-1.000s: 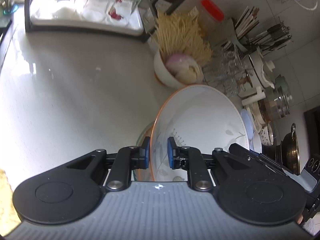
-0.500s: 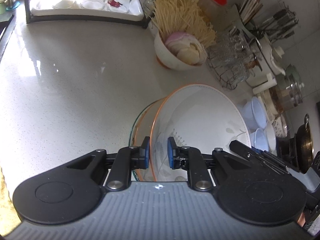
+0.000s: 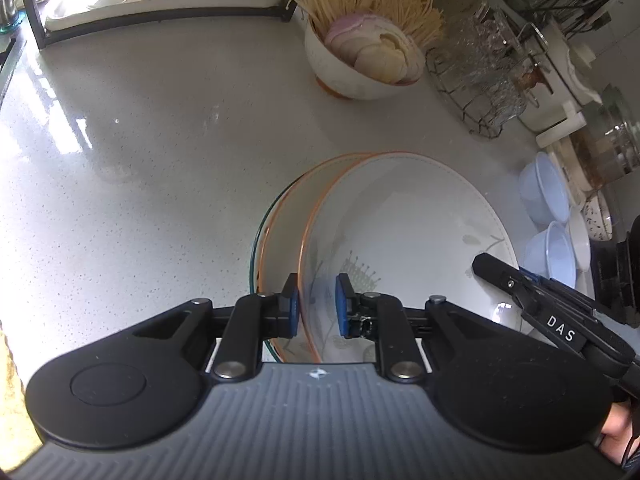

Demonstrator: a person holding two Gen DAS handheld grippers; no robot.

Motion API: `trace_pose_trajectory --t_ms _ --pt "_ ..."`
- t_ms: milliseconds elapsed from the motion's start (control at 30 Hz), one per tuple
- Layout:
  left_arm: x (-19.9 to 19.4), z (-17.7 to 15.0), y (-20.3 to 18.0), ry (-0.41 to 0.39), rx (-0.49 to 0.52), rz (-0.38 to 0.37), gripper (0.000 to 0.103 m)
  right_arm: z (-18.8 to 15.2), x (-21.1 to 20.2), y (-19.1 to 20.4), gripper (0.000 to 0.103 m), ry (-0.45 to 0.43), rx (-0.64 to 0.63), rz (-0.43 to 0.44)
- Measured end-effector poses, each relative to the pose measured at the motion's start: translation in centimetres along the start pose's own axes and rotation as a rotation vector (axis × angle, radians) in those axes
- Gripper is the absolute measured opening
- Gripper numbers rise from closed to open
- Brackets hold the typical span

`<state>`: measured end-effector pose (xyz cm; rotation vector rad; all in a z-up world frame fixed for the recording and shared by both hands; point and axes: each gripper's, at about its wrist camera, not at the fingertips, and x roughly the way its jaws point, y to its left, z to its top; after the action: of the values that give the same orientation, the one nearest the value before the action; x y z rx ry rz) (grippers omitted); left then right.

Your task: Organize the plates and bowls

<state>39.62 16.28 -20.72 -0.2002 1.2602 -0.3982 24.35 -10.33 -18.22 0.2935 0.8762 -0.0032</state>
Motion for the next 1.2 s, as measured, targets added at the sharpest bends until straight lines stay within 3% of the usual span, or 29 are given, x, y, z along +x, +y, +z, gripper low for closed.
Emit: trace_pose_trajectory --t_ms 433,733,900,1000,1067,1200 --pt "0.7 1.0 -0.1 0.050 0.055 0.031 0.021 -0.1 1.5 -0.1 0.022 0.051 0.047 -0.004" --pt "0.1 1.9 -0.5 0.055 0.013 0.042 0.024 0.4 2.7 -0.1 0.024 0.114 0.040 0.031" --pt "0.0 2.3 -1.0 0.086 0.043 0.053 0.025 0.6 2.9 0.2 0.025 0.125 0.019 0.028" --pt "-0.3 2.1 -1.2 0.096 0.067 0.059 0.032 0.7 3.0 0.1 0.025 0.128 0.024 0.031" --pt "-0.9 1.8 -1.6 0.095 0.094 0.083 0.042 0.6 3.0 -0.1 0.027 0.129 0.029 0.039" --pt "-1.6 1.5 -2.2 0.085 0.140 0.094 0.042 0.8 3.1 0.3 0.027 0.147 0.025 0.020"
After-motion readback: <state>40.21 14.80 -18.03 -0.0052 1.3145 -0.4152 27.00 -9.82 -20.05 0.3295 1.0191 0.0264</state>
